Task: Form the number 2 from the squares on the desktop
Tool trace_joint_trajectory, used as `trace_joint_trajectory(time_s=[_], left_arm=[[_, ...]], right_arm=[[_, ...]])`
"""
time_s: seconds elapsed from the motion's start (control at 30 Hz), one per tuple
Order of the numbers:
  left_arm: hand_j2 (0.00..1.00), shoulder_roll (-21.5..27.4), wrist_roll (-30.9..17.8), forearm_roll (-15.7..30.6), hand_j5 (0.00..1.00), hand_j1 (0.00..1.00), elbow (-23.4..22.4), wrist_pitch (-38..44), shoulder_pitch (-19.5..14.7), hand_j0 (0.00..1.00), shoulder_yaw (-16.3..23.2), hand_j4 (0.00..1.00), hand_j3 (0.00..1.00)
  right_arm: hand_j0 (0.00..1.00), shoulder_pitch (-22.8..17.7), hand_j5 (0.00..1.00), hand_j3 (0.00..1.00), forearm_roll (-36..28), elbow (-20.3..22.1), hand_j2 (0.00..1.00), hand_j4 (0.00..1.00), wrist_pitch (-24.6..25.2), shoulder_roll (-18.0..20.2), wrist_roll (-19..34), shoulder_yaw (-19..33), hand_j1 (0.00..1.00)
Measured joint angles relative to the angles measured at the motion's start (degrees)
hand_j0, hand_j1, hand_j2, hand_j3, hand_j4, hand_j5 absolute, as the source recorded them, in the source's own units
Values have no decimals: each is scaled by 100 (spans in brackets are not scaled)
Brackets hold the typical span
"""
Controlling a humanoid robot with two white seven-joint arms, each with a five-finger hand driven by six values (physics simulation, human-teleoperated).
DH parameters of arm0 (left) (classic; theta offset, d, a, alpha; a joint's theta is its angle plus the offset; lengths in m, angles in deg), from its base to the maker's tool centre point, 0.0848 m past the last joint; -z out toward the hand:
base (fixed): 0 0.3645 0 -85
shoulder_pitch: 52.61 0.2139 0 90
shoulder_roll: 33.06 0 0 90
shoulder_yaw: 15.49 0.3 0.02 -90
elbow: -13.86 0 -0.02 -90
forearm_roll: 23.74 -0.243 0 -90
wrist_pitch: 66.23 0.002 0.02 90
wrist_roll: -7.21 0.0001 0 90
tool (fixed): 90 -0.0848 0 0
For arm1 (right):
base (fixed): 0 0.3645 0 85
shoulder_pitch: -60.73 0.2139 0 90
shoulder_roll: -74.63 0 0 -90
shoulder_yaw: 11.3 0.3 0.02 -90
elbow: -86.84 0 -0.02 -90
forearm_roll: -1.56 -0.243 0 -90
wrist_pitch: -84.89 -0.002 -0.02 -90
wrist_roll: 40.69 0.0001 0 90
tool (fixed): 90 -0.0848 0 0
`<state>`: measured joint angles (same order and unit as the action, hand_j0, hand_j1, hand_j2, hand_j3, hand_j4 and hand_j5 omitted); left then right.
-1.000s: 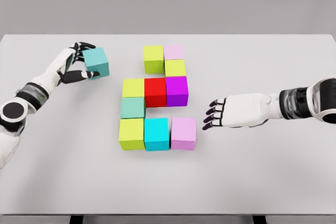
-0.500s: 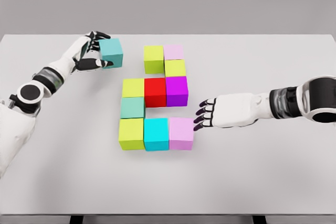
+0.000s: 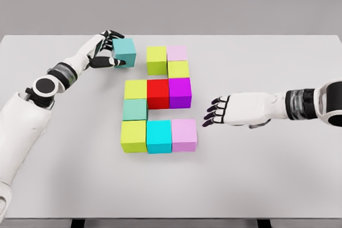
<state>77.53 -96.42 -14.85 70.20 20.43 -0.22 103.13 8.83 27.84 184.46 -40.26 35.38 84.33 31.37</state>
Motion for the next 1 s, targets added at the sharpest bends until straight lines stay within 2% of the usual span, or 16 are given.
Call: trace_joint_trajectory(time_s=[0.07, 0.1, 0.2, 0.4, 0.53, 0.63, 0.67, 0.73, 0.83, 1.0], left_arm=[[43, -21, -29, -15, 43, 43, -61, -28, -45, 43, 12, 43, 43], [43, -28, -47, -17, 43, 43, -98, -40, -54, 43, 25, 43, 43], [43, -95, -115, -24, 43, 43, -269, -197, -168, 43, 75, 43, 43], [43, -175, -246, -37, 43, 43, -528, -478, -194, 43, 115, 43, 43], [43, -183, -264, -30, 43, 43, -558, -618, -194, 43, 118, 43, 43], [43, -176, -270, -20, 43, 43, -565, -724, -185, 43, 115, 43, 43], [43, -172, -282, -15, 43, 43, -568, -761, -185, 43, 115, 43, 43], [43, -155, -353, -7, 43, 43, -578, -819, -185, 43, 109, 43, 43], [43, -143, -417, 1, 43, 43, -638, -935, -185, 43, 107, 43, 43], [43, -137, -556, -9, 43, 43, -675, -1006, -185, 43, 107, 43, 43]], right_arm=[[100, -653, 100, 100, -571, -157, 100, 100, -12, 46, 4, 928, 100], [100, -856, 100, 100, -918, -220, 100, 100, -9, 95, 3, 1380, 100], [100, -1093, 100, 100, -1966, -231, 100, 100, -1, 479, 1, 2172, 100], [100, -2112, 100, 100, -2981, 34, 100, 100, -6, 800, 2, 2643, 100], [100, -2245, 100, 100, -3622, 196, 100, 100, -3, 833, 1, 2890, 100], [100, -2280, 100, 100, -3856, 252, 100, 100, -2, 792, 1, 3062, 100], [100, -2808, 100, 100, -3945, 244, 100, 100, 15, 762, -2, 3173, 100], [100, -3282, 100, 100, -3964, 164, 100, 100, -9, 603, 2, 3434, 100], [100, -3440, 100, 100, -4058, 97, 100, 100, -3, 449, 1, 3913, 100], [100, -3449, 100, 100, -4117, 153, 100, 100, 1, 348, 1, 4139, 100]])
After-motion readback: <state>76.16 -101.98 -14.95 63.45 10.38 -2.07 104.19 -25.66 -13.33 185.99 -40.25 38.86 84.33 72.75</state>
